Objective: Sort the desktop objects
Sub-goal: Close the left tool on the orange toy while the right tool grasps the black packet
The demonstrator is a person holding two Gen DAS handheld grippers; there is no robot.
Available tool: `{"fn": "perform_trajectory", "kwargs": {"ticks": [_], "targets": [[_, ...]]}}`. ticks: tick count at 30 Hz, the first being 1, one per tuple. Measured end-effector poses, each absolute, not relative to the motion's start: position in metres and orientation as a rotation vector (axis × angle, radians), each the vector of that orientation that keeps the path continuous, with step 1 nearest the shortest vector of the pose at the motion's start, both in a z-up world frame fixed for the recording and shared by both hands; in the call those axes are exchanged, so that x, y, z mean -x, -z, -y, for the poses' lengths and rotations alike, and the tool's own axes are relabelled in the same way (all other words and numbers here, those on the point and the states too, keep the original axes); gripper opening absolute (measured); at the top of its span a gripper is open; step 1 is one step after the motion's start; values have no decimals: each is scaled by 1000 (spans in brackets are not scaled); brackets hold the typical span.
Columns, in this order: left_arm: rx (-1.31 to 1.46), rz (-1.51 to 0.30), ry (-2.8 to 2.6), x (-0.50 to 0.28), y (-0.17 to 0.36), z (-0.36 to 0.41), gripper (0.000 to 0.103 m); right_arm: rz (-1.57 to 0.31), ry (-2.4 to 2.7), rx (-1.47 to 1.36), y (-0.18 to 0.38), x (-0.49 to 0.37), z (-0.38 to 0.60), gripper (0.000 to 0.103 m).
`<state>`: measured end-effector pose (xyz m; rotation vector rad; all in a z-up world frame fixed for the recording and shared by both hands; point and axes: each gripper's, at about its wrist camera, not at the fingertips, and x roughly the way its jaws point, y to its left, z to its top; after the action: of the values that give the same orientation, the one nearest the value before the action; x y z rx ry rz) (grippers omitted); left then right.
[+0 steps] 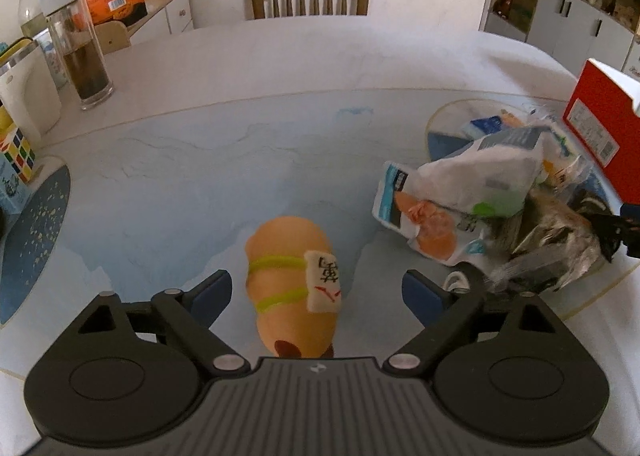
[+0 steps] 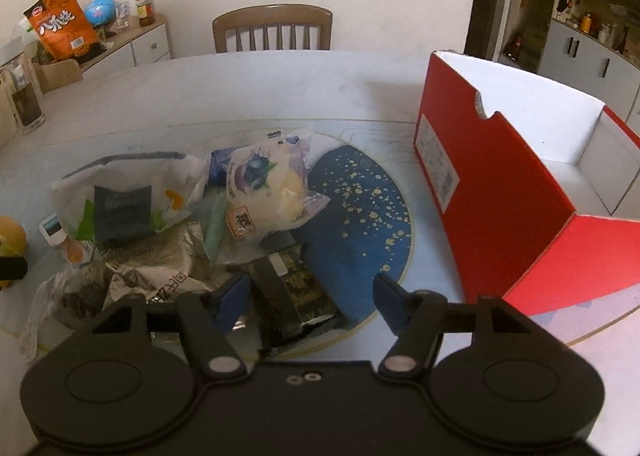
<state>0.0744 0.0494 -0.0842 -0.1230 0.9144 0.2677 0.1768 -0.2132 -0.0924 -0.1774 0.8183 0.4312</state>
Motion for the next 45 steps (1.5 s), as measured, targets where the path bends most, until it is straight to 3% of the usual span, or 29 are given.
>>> {"fn": "perform_trajectory", "kwargs": {"ticks": [4,10,17,45], "targets": [[115,-939,-285,-77,91,-52,74,-831,-447,181,96,-179,211,62],[103,-932,-293,-74,93,-52,63,-842,-469,190,99,-179,208,47],[89,-925,-280,-74,91,-52,48,-836,-474,194,95,-175,206,39],[20,-851,-103,-42,37,-38,46,-771,-368,88,48,-119,222,34]]}}
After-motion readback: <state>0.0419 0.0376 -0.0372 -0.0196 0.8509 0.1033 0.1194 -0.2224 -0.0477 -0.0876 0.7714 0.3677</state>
